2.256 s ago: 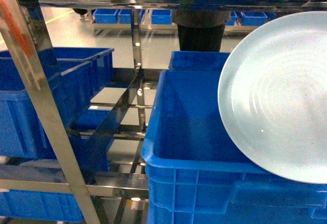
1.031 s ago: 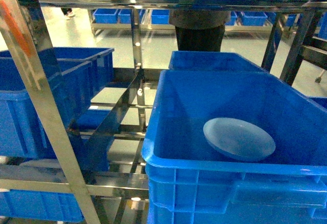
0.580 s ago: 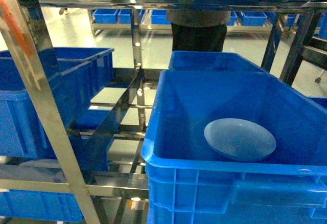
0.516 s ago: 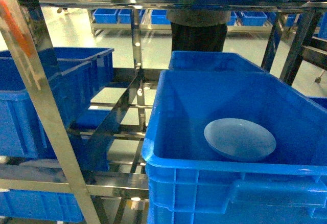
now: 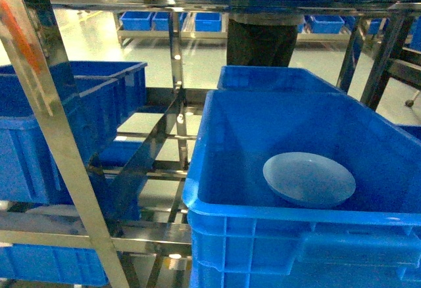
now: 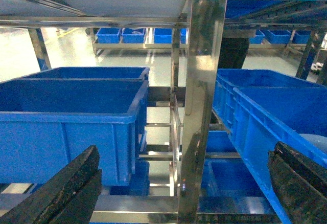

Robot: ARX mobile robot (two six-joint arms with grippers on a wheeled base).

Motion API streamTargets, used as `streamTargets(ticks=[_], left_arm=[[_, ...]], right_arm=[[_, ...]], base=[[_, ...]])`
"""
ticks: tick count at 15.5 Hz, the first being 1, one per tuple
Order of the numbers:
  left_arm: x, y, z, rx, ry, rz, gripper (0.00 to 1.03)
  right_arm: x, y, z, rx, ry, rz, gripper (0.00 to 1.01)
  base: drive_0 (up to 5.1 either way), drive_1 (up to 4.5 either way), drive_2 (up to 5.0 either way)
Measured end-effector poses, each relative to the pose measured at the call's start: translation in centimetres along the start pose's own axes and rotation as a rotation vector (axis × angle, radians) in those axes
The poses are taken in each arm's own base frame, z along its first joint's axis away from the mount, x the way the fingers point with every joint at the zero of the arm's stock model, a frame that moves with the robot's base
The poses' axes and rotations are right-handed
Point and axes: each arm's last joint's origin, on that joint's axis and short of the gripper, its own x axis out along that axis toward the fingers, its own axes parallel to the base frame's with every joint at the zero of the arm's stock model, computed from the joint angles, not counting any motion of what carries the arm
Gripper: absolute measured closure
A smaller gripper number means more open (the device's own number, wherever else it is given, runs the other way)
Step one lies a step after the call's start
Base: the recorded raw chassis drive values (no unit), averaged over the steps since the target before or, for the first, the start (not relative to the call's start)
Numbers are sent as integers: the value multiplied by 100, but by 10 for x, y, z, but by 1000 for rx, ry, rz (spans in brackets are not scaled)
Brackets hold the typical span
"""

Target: Place blue tray on left shelf second layer neatly

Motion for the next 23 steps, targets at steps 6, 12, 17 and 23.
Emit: streamTargets(ticks=[6, 12, 17, 23], left_arm=[[0, 0, 0, 0, 1, -1, 5], [0, 0, 0, 0, 0, -1, 5], [0, 0, 0, 0, 0, -1, 5], [0, 0, 0, 0, 0, -1, 5]], right_arm=[[-1, -2, 5, 40, -73, -102, 20], [-1, -3, 4, 83, -66, -117, 97], [-1, -3, 4, 84, -66, -117, 75], [-1, -3, 4, 88, -66, -116, 1]], base=[[0, 0, 0], [0, 0, 0], [0, 0, 0], [0, 0, 0]])
